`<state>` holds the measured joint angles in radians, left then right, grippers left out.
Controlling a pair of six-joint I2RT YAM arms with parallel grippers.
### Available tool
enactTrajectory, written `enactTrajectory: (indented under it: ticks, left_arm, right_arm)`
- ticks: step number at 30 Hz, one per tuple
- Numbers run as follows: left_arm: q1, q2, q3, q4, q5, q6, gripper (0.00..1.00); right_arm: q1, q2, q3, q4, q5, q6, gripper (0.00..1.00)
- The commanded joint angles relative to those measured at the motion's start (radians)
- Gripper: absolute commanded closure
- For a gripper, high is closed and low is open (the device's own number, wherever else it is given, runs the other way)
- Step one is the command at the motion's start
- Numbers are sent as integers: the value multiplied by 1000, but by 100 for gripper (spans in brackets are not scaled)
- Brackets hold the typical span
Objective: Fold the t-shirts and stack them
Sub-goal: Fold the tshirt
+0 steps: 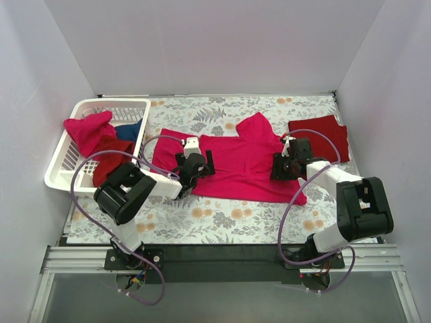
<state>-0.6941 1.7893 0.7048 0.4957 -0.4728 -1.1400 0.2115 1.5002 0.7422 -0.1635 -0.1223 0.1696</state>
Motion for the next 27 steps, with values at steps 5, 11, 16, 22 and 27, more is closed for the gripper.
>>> enactTrajectory:
  ticks: [5,11,16,22,27]
  left_arm:
    - [-54,-108,-74,-54,-48,-3,19]
    - [-70,-333,-162,-65,-177,8,18]
    - [-70,-432,-214,-203,-239,-98,15]
    - [-61,-413,-271,-214,-201,-173,14]
    - [-55,-389,-295,-172,-194,-181,14]
  right_arm:
    - [5,-24,-34,-102,26,13,59]
    - [8,-11,-18,-102,30,-7,59]
    - [8,-9,-12,-102,39,-27,59]
    - [6,-23,-13,-102,44,-38,59]
    - [8,-41,-29,-102,47,-38,59]
